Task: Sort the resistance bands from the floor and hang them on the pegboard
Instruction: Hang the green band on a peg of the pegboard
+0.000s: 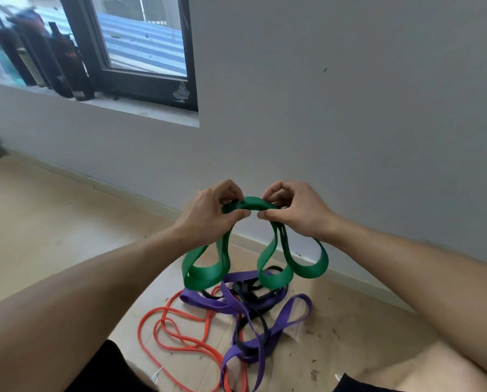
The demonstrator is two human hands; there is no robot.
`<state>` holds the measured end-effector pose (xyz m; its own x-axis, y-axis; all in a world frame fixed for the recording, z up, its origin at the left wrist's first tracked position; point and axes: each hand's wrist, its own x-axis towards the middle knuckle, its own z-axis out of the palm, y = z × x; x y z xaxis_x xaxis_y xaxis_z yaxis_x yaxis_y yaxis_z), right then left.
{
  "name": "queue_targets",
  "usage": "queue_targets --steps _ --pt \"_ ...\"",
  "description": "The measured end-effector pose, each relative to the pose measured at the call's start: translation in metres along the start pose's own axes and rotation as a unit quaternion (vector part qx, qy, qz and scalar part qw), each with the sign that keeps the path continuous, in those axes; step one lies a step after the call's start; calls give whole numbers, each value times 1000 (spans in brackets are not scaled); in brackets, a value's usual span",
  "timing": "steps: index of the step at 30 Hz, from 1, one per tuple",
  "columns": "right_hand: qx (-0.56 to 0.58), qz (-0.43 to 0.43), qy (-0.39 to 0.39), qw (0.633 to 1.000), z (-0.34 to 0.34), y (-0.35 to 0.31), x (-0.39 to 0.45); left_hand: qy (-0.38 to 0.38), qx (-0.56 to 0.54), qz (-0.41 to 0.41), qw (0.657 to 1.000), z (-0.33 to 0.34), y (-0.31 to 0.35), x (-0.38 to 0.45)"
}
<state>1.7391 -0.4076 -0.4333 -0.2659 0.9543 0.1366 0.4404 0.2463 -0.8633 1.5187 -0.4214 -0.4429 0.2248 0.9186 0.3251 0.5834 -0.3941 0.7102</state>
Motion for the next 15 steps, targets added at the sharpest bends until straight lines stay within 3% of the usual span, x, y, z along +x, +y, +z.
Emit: queue_targets --steps 8,15 --pt "-40 -29 60 997 -55 -46 -19 19 -6 67 998 -5 79 21" --pt "-78 -100 245 961 -161 -131 -38 60 -78 141 985 -17 203 93"
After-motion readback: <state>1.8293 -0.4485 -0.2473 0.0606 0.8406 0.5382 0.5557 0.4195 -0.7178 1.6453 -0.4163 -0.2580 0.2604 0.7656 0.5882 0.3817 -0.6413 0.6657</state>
